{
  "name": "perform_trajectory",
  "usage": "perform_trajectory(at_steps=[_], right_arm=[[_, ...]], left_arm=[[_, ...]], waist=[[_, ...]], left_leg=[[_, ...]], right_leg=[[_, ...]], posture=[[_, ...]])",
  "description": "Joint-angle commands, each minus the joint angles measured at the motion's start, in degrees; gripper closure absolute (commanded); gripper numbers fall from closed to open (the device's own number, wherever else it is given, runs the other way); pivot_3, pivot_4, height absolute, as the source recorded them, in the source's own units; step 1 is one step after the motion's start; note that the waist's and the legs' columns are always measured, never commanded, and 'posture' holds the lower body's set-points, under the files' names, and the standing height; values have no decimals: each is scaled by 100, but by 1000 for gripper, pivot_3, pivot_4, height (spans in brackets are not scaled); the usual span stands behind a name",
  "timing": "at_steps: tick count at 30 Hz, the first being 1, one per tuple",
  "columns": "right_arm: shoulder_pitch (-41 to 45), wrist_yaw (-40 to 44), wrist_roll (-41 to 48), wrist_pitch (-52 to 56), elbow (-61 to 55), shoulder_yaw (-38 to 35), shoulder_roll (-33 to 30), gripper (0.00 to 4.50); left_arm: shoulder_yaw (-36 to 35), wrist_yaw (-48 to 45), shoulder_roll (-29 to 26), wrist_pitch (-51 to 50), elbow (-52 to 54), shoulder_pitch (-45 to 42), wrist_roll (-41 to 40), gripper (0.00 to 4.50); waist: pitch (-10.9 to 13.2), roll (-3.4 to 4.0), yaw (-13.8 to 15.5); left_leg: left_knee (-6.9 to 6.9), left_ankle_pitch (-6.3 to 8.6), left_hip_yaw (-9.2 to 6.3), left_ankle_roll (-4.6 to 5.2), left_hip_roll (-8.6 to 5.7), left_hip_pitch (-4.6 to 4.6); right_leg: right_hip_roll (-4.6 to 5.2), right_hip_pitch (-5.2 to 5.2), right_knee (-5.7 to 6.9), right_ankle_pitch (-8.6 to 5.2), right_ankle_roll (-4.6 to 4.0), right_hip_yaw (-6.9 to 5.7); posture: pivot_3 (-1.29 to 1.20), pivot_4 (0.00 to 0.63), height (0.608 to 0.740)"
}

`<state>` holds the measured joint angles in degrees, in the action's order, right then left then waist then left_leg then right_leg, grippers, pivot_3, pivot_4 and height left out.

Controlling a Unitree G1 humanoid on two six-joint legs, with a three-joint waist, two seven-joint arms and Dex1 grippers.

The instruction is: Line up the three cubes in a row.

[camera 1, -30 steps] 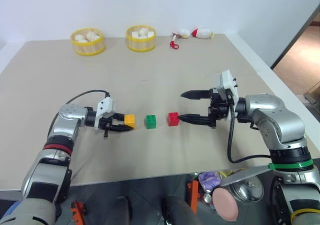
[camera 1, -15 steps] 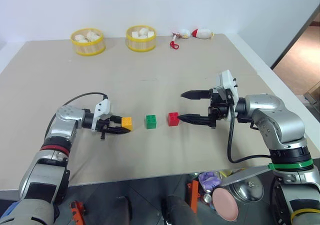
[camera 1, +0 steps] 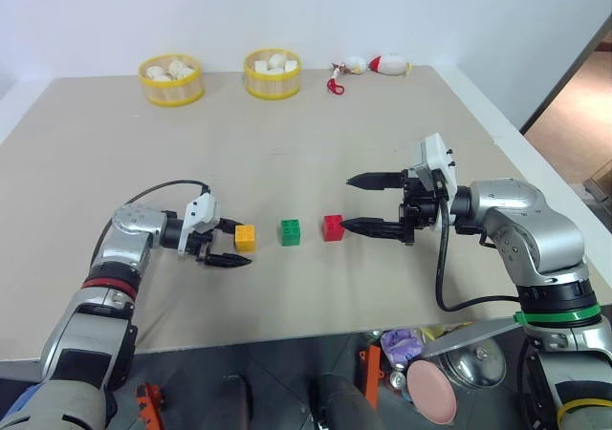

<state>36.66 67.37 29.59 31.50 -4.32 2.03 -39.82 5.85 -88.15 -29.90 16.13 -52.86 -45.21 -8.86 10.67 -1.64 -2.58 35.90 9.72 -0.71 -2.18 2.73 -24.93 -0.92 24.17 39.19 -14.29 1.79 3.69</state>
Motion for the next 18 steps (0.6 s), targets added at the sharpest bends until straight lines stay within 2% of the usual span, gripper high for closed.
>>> perform_trajectory(at_steps=[1,7,14,18], right_arm=[[116,4,84,-9,-134,-160,-67,0],[176,33,91,-14,-91,-150,-57,0],[237,102,98,-30,-62,-117,-36,0],[309,148,101,-22,-19,-105,-14,0]], left_arm=[[-158,241,-32,279,-166,-78,53,59],[-171,234,-217,326,-177,-14,71,59],[-335,652,-596,484,-498,39,195,59],[-544,558,-817,257,-273,185,-21,59]], waist=[[0,0,-1],[0,0,-8],[0,0,-17],[0,0,-33]], left_leg=[[3,-5,0,8,0,0],[7,-15,3,23,0,0],[3,-15,3,24,12,3],[4,-17,6,25,28,10]], right_leg=[[0,0,0,7,0,0],[0,1,0,24,-1,3],[-13,4,0,27,-8,3],[-29,4,0,39,-27,4]], posture=[[0,150,740],[0,150,740],[0,150,740],[0,150,740]])
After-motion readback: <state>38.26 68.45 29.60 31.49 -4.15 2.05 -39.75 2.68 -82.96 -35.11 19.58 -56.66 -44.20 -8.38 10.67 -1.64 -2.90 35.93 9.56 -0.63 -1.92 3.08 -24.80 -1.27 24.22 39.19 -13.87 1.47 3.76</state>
